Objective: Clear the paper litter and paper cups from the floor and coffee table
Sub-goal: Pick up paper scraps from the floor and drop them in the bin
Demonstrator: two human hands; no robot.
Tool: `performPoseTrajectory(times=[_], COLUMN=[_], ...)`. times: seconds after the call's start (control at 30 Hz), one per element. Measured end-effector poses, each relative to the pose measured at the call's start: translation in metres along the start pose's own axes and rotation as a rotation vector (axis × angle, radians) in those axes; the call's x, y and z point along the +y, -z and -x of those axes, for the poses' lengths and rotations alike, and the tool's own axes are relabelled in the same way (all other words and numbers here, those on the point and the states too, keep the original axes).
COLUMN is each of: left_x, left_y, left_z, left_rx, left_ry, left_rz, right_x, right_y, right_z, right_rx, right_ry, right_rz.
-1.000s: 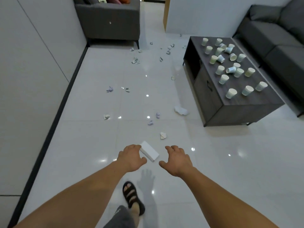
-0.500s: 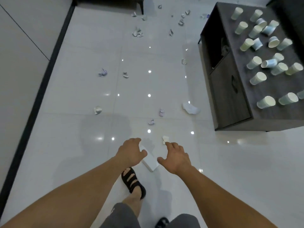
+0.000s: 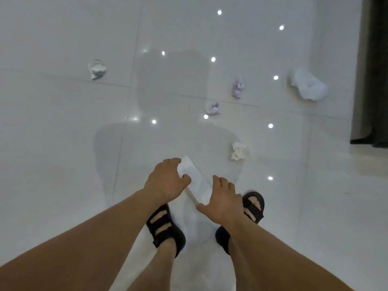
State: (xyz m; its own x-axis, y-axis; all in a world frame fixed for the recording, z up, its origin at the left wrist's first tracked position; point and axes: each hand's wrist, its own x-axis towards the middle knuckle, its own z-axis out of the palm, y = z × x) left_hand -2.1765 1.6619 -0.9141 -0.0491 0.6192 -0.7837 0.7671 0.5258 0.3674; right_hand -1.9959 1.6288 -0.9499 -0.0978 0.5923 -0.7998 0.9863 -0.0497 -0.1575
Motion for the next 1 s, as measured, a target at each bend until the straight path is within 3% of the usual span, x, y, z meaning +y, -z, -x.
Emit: performPoseTrajectory(times=[0.2,0.4,0.57,0.67,0.8,0.9,1.0], left_x=[-0.062,-0.094,-0.074,-0.039,0.008,0.023,0.017], left_y=[-0.078,-0.101,-0.095,-0.081,-0.064,-0.057,-0.064], left_z=[-0.088,-0.121,-0.102,-0.098,-0.107,-0.124,-0.140], left_rx=[-0.012,0.008,-0.036,-0.051,0.047,0.117,0.139], left_ry=[0.095,0.074,0.128,0.119,0.072,0.015,0.003], left_rz=[0.047,0.109,0.227,0.535,0.690,0.518,0.365], right_x=[0.014,0.008,0.004,-0.001,0.004,0.037,0.085], right_y=[-0.103,-0.148,-0.111,-0.074,-0.028,-0.009,-0.004], right_z=[-0.098,-0.128,-0.108,-0.098,-0.099,-0.120,-0.154], right_rx=[0.049,0.143,0.309,0.443,0.445,0.421,0.422], right_ry=[-0.036,-0.052,-0.059,0.059,0.128,0.210,0.048], right_rz=[0.049,0.056,-0.177,-0.318,-0.537,-0.413,-0.112])
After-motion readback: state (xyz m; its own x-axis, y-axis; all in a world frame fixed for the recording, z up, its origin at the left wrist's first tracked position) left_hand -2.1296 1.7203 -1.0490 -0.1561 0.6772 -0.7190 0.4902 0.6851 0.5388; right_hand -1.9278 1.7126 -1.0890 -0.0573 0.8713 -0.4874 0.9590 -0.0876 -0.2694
